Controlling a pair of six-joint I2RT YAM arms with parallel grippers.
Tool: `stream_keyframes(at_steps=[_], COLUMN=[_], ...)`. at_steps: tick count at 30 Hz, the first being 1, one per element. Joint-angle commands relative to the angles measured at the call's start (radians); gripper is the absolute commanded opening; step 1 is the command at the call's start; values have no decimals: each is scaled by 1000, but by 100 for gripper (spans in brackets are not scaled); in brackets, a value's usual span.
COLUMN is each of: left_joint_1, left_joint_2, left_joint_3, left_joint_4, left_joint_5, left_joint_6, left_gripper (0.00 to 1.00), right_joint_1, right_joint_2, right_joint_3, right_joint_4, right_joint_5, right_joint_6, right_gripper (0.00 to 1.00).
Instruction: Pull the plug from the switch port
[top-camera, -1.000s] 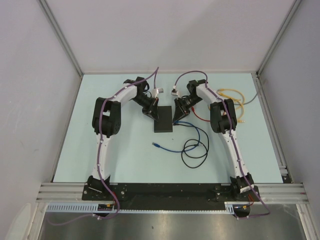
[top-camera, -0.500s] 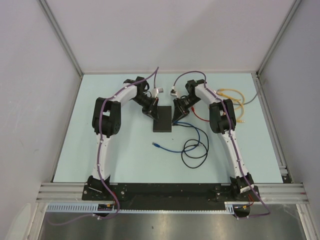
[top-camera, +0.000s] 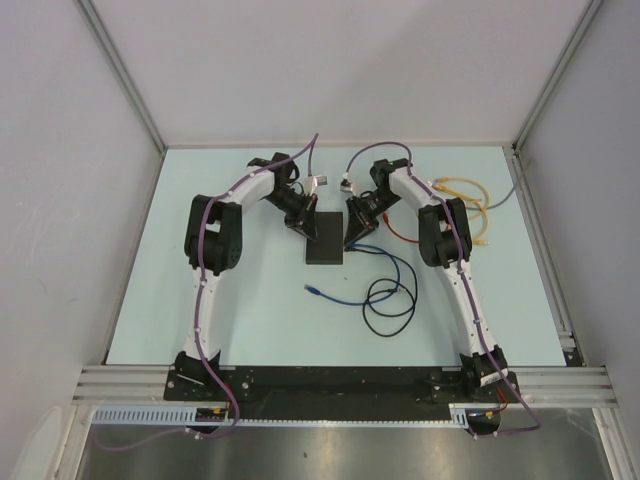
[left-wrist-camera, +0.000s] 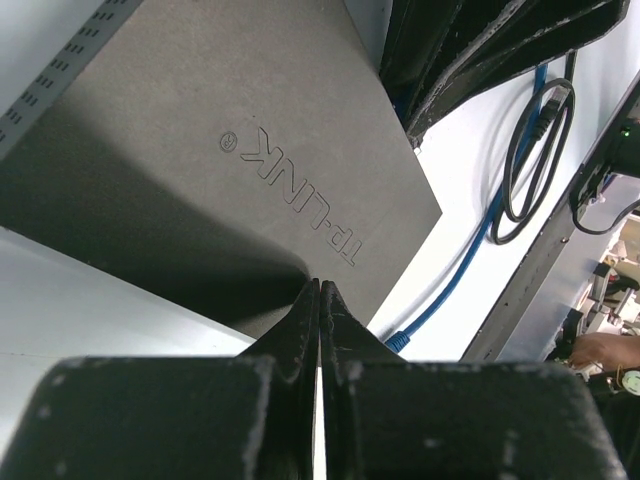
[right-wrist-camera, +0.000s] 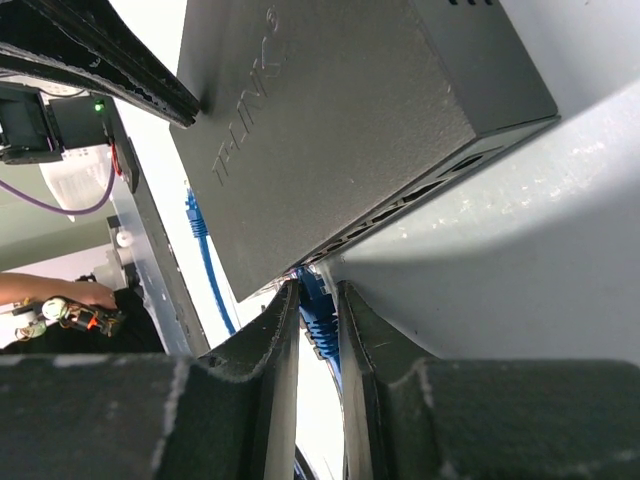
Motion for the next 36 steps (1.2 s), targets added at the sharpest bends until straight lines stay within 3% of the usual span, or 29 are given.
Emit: stream_keyframes(at_steps=[1, 13, 18, 25, 36], left_joint_1=[-8, -8, -10, -11, -13], left_joint_2=[17, 18, 18, 15, 13], left_joint_3=[33, 33, 33, 30, 30], left_joint_4=[13, 12, 12, 12, 12], left_joint_5=[-27, -30, -30, -30, -29], left_joint_6=[13, 13, 13, 16, 18], left_gripper=[0, 0, 0, 0, 0], right_joint_1=[22, 9, 22, -15, -21], right_joint_2=[34, 31, 52, 74, 28], right_joint_3=[9, 13, 38, 120, 81], right_joint_4=[29, 6, -113, -80, -103], right_joint_5=[219, 232, 224, 253, 245], right_joint_6=[-70, -100, -172, -142, -162], right_gripper=[6, 0, 0, 0, 0])
